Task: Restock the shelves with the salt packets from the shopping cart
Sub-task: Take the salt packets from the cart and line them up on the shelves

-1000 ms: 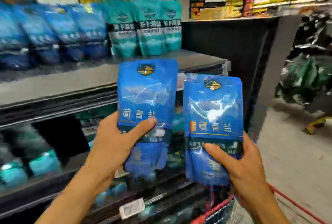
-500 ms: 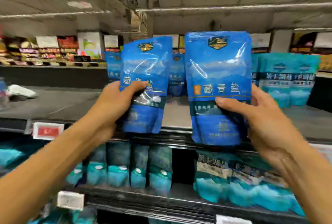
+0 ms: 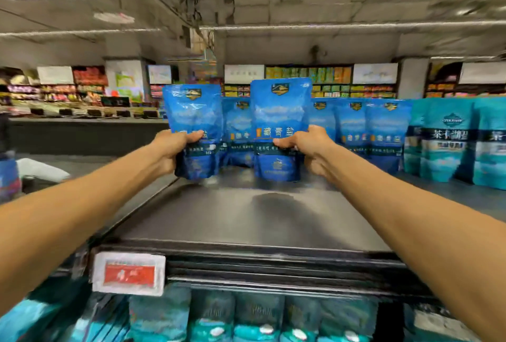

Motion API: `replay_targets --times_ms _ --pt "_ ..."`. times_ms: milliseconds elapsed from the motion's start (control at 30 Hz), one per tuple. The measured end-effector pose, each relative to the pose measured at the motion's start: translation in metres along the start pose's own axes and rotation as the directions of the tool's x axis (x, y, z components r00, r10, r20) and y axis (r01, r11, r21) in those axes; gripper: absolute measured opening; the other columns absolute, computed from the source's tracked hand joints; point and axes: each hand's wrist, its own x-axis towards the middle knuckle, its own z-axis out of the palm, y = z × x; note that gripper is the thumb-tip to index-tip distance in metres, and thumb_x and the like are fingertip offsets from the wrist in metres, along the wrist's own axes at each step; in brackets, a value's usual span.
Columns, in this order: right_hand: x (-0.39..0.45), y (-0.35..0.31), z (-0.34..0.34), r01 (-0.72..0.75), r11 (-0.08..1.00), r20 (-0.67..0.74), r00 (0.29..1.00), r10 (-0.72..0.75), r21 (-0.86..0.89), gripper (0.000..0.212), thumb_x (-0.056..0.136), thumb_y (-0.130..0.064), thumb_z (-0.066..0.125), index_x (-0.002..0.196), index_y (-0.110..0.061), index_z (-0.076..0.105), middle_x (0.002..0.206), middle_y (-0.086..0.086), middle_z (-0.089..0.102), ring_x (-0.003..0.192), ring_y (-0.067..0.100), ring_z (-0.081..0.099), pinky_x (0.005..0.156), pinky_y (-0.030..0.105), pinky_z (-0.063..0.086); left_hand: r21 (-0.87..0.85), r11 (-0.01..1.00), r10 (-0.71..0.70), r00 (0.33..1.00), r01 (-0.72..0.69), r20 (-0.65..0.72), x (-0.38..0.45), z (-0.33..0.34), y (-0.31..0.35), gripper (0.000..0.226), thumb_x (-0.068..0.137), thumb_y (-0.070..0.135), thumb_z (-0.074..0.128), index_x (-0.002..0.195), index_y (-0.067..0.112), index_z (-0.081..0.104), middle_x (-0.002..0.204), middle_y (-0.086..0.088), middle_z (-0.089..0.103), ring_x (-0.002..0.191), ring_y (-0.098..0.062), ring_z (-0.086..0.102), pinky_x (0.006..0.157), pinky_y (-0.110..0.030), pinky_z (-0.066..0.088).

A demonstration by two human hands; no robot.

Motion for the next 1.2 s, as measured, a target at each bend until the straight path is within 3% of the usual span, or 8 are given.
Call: replay_targets --times_ms 100,267,433,500,600,833,1133,1200 --pt "0.042 0.013 0.029 -0.085 0.996 0.007 0.996 0.086 -0.031 0.085 0.069 0.006 0.083 0.141 0.005 0.039 0.127 0.020 0.064 0.112 0.034 0.064 0.094 0.058 0.052 0.019 1.000 -0.017 0.999 0.017 -0.029 0.033 0.002 -0.013 0.037 0.088 0.006 0.069 0.125 0.005 0.064 0.112 -0.012 0.069 0.080 -0.018 0.067 0.076 -0.041 0.054" --pt "0.100 0.038 0.060 -0.115 0.993 0.012 0.993 0.115 -0.040 0.106 0.072 0.000 0.085 0.154 -0.002 0.017 0.140 0.015 0.055 0.121 0.031 0.058 0.099 0.046 0.049 0.042 0.999 0.014 0.999 -0.012 -0.033 0.076 0.006 -0.030 0.032 0.086 0.010 0.073 0.118 0.005 0.067 0.114 -0.012 0.071 0.089 -0.023 0.069 0.079 -0.040 0.056" --pt "0.121 0.060 0.058 -0.062 0.969 0.003 0.998 0.065 -0.240 0.066 0.068 -0.011 0.091 0.120 -0.003 0.052 0.119 0.012 0.065 0.111 0.032 0.062 0.093 0.045 0.054 0.243 0.969 0.049 0.999 -0.046 -0.006 0.101 -0.010 -0.041 0.030 0.081 0.016 0.080 0.109 0.015 0.070 0.108 -0.001 0.072 0.091 -0.012 0.070 0.078 -0.028 0.057" --pt "0.117 0.054 0.049 -0.045 0.868 0.032 0.997 0.069 -0.495 0.071 0.063 -0.031 0.094 0.111 -0.006 0.047 0.098 0.007 0.060 0.084 0.023 0.057 0.069 0.036 0.051 0.441 0.897 0.006 0.999 -0.020 0.032 0.100 -0.017 -0.037 0.026 0.073 0.023 0.085 0.094 0.025 0.070 0.090 0.011 0.070 0.070 0.002 0.064 0.056 -0.016 0.049" --pt "0.108 0.046 0.045 -0.032 0.647 0.031 0.996 0.086 -0.761 0.077 0.059 -0.050 0.092 0.099 -0.007 0.042 0.076 0.004 0.046 0.061 0.018 0.041 0.050 0.031 0.037 0.646 0.762 -0.085 0.996 0.045 0.031 0.100 -0.024 -0.031 0.039 0.064 0.037 0.090 0.093 0.029 0.065 0.086 0.011 0.063 0.078 -0.012 0.059 0.066 -0.026 0.046" --pt "0.111 0.056 0.065 0.003 0.706 0.016 1.000 0.012 -0.708 0.055 0.067 -0.029 0.091 0.089 0.000 0.050 0.081 0.015 0.066 0.063 0.022 0.070 0.056 0.031 0.059 0.625 0.780 -0.058 0.998 0.028 0.027 0.107 -0.016 -0.034 0.039 0.067 0.023 0.090 0.101 0.015 0.071 0.089 -0.007 0.074 0.057 -0.018 0.063 0.049 -0.025 0.056" --pt "0.102 0.054 0.070 0.012 0.668 0.044 0.999 0.031 -0.744 0.073 0.069 -0.036 0.089 0.115 0.004 0.049 0.103 0.021 0.068 0.058 0.016 0.066 0.045 0.023 0.049 0.650 0.760 -0.062 0.996 0.009 0.060 0.096 -0.019 -0.035 0.040 0.074 0.025 0.085 0.106 0.017 0.063 0.097 -0.006 0.068 0.083 -0.022 0.065 0.050 -0.029 0.057" --pt "0.099 0.051 0.069 0.020 0.652 0.054 0.998 0.032 -0.758 0.059 0.070 -0.037 0.088 0.097 0.000 0.051 0.113 0.018 0.064 0.058 0.016 0.065 0.045 0.023 0.047 0.663 0.748 -0.085 0.994 0.022 0.063 0.094 -0.022 -0.033 0.047 0.072 0.026 0.087 0.110 0.015 0.064 0.103 -0.008 0.069 0.088 -0.022 0.066 0.054 -0.031 0.059"
